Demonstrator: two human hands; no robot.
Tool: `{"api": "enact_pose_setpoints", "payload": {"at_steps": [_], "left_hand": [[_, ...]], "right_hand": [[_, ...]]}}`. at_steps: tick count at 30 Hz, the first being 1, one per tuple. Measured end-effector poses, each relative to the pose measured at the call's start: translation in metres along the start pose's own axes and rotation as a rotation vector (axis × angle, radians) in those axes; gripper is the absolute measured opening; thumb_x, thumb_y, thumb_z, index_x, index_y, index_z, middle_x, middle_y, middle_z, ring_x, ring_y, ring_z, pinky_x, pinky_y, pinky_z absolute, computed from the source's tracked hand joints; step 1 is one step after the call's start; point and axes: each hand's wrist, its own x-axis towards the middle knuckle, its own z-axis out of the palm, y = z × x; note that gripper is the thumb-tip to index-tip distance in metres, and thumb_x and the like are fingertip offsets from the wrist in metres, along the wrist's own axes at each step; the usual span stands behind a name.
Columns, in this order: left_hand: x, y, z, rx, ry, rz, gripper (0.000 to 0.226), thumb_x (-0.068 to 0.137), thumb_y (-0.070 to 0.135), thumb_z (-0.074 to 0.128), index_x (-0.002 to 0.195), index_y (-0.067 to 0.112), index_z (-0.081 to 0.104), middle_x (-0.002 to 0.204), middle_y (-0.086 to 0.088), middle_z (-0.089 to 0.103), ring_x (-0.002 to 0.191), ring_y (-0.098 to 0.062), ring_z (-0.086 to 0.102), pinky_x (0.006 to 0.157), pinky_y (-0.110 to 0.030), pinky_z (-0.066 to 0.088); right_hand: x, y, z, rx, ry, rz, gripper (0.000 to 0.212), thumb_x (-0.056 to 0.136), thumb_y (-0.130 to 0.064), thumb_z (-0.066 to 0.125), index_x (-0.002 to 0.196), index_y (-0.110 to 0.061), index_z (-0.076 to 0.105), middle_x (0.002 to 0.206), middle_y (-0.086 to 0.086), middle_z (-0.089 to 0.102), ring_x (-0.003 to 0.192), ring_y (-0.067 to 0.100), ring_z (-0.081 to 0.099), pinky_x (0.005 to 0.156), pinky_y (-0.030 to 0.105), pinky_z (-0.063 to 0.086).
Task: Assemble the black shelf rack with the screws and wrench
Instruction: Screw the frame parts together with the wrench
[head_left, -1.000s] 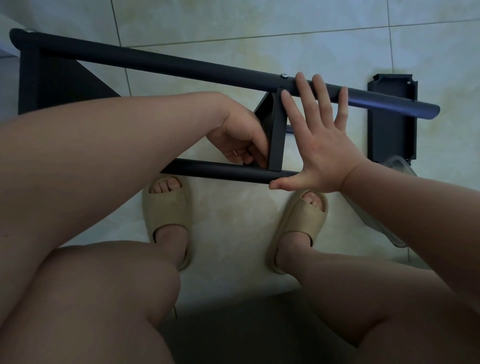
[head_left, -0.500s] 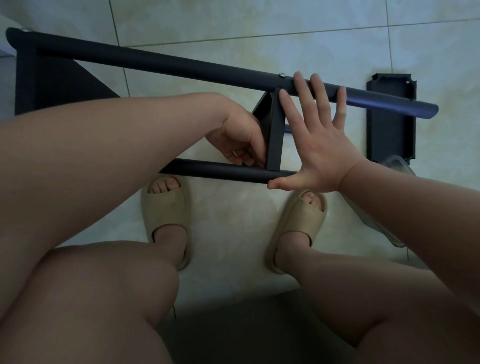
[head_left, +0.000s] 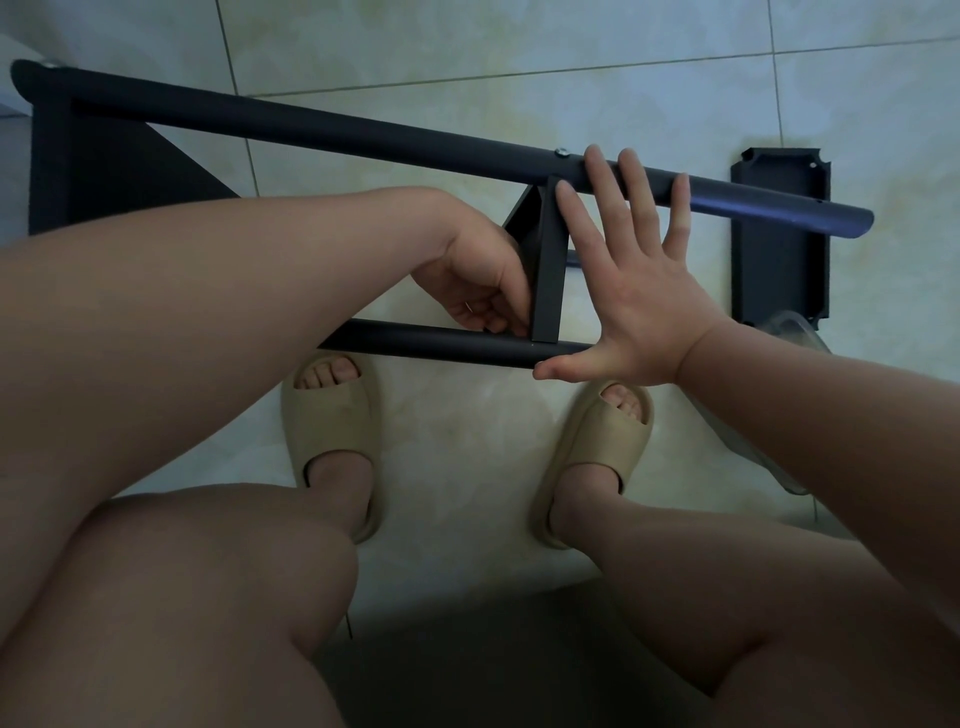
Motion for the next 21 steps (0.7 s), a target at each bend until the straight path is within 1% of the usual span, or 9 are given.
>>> {"api": "enact_pose_setpoints", "payload": {"at_steps": [5,8,10,12,14,18,21], "left_hand": [[-0.0011,-0.0006,-0.0007,-0.013,-0.012,0.007,0.011,0.092,0.007,0.063,0.099,0.013,0.068,0.081,0.001,0.065,0.071,-0.010,0.056,0.071,-0.023,0.044],[-0.0023,-0.0019,-0.0018,-0.034,-0.038,0.014,0.016,0.091,0.006,0.064,0.104,0.013,0.069,0.090,-0.002,0.068,0.077,-0.012,0.060,0.078,-0.027,0.047],[-0.0034,-0.0026,-0.0033,-0.052,-0.050,0.004,0.019,0.090,0.011,0.066,0.107,0.014,0.071,0.098,-0.003,0.070,0.082,-0.013,0.064,0.084,-0.031,0.049],[-0.0044,-0.0029,-0.0040,-0.053,-0.051,-0.015,0.020,0.089,0.018,0.068,0.108,0.016,0.073,0.101,-0.002,0.072,0.081,-0.014,0.067,0.085,-0.031,0.050],[-0.0043,-0.0022,-0.0035,-0.035,-0.050,-0.018,0.020,0.087,0.020,0.069,0.106,0.016,0.073,0.098,-0.001,0.072,0.077,-0.013,0.067,0.083,-0.031,0.050],[-0.0013,-0.0001,-0.0003,0.002,-0.006,0.000,0.009,0.089,0.010,0.067,0.095,0.015,0.071,0.078,0.002,0.068,0.068,-0.011,0.058,0.074,-0.027,0.048],[-0.0012,0.0001,-0.0003,-0.001,0.001,0.004,0.010,0.090,0.007,0.065,0.094,0.015,0.070,0.076,0.003,0.067,0.067,-0.009,0.056,0.072,-0.025,0.046]], "right_hand": [[-0.0003,-0.0001,0.0003,-0.004,-0.001,0.001,0.139,0.064,-0.102,0.035,0.162,-0.009,0.002,0.168,0.023,-0.004,0.153,0.047,-0.008,0.115,0.074,-0.007],[0.0003,-0.0004,0.0002,-0.004,0.003,-0.001,0.139,0.064,-0.102,0.035,0.162,-0.009,0.002,0.168,0.023,-0.004,0.153,0.047,-0.008,0.115,0.074,-0.007],[0.0006,-0.0005,0.0001,-0.003,0.006,-0.004,0.139,0.065,-0.102,0.035,0.162,-0.009,0.002,0.168,0.023,-0.004,0.153,0.047,-0.007,0.115,0.074,-0.007],[0.0002,-0.0004,0.0001,-0.003,0.007,-0.004,0.139,0.065,-0.102,0.034,0.162,-0.009,0.002,0.168,0.023,-0.003,0.153,0.047,-0.007,0.115,0.074,-0.008],[-0.0002,-0.0001,0.0002,-0.004,0.006,-0.004,0.139,0.065,-0.103,0.034,0.162,-0.009,0.002,0.168,0.023,-0.004,0.153,0.047,-0.008,0.115,0.074,-0.007],[0.0001,0.0001,0.0008,-0.003,0.006,-0.004,0.139,0.065,-0.103,0.034,0.162,-0.009,0.002,0.168,0.023,-0.004,0.153,0.047,-0.008,0.115,0.074,-0.007],[0.0002,0.0003,0.0007,-0.004,0.006,-0.003,0.139,0.064,-0.103,0.034,0.162,-0.009,0.002,0.168,0.023,-0.004,0.153,0.047,-0.007,0.115,0.074,-0.007]]}}
